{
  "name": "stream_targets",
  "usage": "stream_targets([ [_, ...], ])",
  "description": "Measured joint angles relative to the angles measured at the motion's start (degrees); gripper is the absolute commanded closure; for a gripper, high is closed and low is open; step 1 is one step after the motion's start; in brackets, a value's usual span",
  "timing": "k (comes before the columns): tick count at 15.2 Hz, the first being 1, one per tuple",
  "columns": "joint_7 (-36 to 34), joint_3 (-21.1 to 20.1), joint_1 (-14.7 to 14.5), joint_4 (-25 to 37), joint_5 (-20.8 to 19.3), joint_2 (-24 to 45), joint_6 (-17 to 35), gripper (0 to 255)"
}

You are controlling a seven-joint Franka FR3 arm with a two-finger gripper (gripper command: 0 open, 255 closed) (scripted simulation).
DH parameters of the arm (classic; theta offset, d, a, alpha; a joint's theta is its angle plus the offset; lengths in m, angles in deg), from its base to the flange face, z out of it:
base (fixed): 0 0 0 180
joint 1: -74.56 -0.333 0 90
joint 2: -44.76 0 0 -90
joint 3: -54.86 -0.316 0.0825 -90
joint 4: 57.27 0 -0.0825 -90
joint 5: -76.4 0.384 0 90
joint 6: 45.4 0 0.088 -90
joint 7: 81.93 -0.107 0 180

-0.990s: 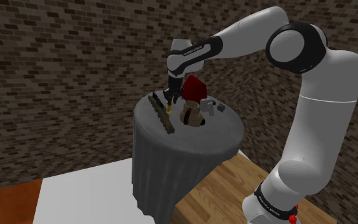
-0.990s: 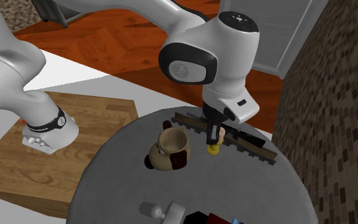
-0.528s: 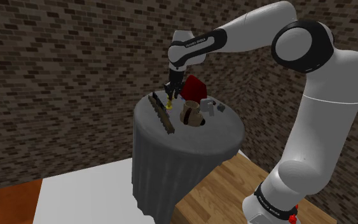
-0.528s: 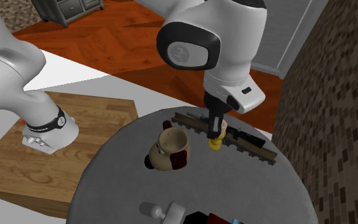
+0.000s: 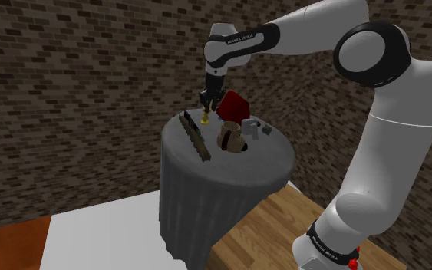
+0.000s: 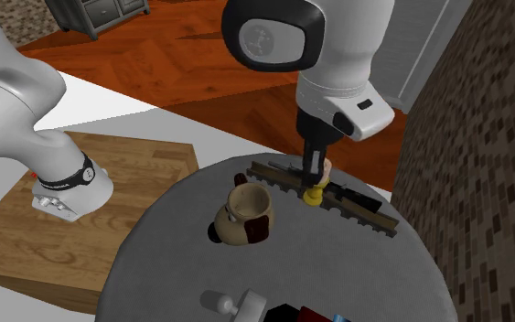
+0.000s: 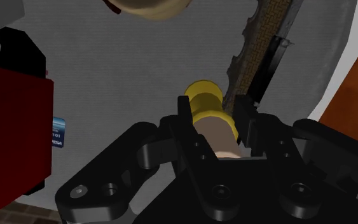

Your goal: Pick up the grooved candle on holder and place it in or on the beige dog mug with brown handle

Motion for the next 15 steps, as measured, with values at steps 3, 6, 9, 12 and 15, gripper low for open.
stream_targets([
  [3,0.0,0.0,0.0,1.6,0.0,-0.5,-2.1,255],
  [6,0.0,0.0,-0.1,3.5,0.0,-0.7,-4.2,255],
  [9,0.1,0.0,0.0,5.0,0.1,-1.3,-6.3,255],
  [12,0.1,0.0,0.0,7.2,0.1,-1.4,-8.6,255],
  [15,0.2,0.0,0.0,9.5,0.1,-1.5,-11.0,255],
])
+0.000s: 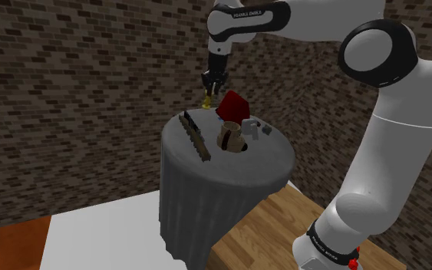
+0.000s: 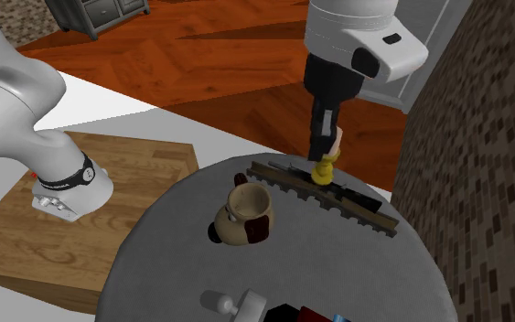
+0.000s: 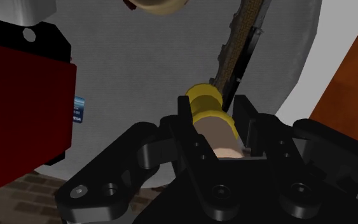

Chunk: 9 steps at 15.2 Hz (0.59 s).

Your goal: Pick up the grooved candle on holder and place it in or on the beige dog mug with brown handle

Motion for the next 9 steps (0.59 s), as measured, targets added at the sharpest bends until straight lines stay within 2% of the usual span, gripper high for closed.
stream_targets([
  [6,0.1,0.0,0.0,4.4,0.0,0.0,-4.4,255],
  [9,0.8,0.3,0.4,-1.8,0.1,-5.1,-3.4,255],
])
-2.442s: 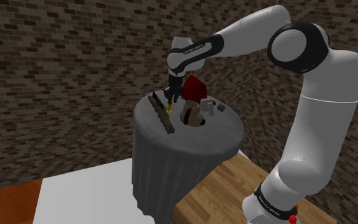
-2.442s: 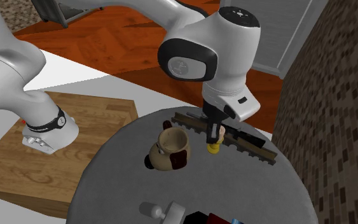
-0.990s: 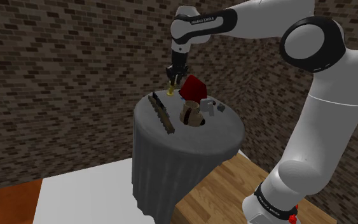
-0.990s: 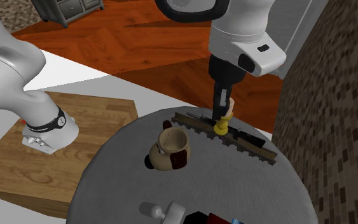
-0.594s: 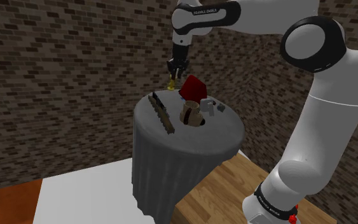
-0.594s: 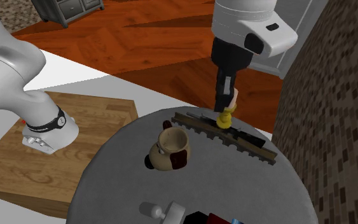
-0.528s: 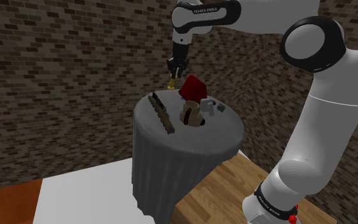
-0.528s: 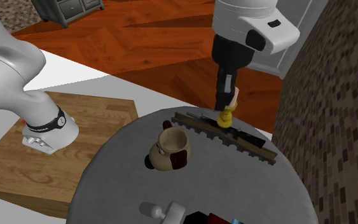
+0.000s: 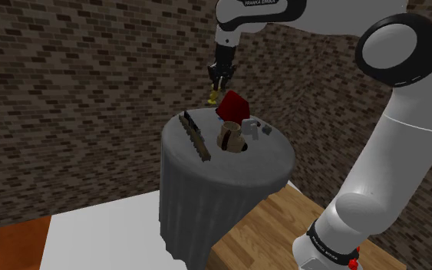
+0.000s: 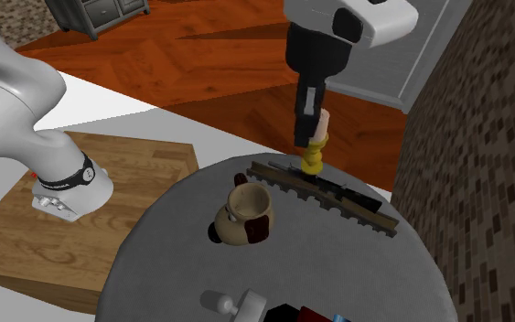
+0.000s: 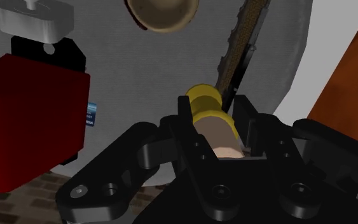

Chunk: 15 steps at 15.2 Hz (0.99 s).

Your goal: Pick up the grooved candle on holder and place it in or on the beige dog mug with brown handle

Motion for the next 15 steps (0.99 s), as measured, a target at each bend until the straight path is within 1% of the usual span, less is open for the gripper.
stream_targets([
  [10,4.3,2.3,2.2,-21.7,-0.3,-21.4,0.4,255],
  [15,4.5,2.5,2.3,-26.2,-0.4,-22.5,3.8,255],
])
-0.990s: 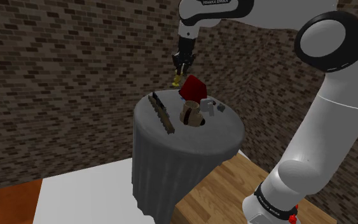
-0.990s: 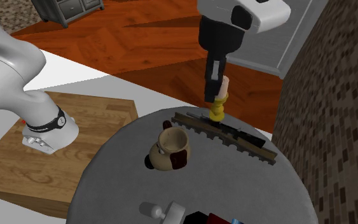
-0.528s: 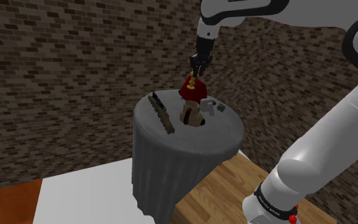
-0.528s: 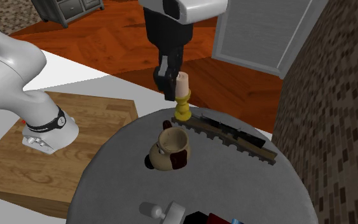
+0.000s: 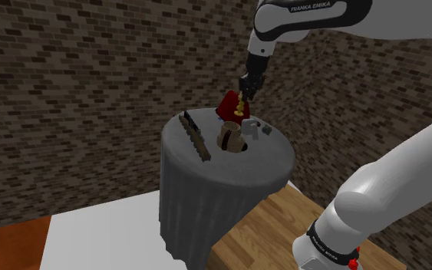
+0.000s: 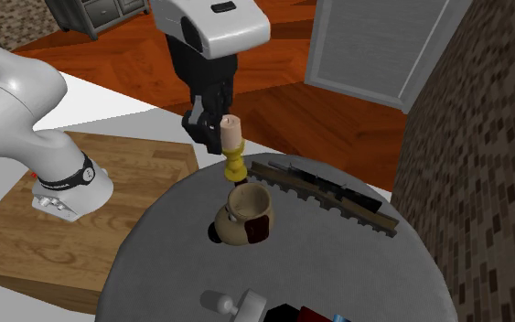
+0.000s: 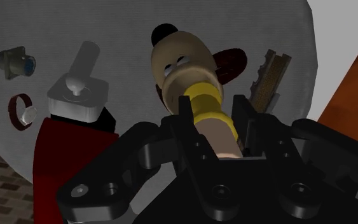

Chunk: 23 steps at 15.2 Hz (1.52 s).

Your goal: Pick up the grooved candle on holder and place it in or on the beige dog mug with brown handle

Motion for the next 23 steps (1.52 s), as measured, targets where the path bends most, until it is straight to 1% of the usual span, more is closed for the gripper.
stream_targets([
  [12,0.0,0.1,0.1,-7.6,-0.1,1.6,9.2,255],
  [19,-0.1,0.1,0.0,-8.5,-0.1,1.6,10.1,255],
  [20,-0.1,0.1,0.0,-8.5,-0.1,1.6,10.1,0],
  [23,-0.1,0.1,0.0,-8.5,-0.1,1.6,10.1,0],
])
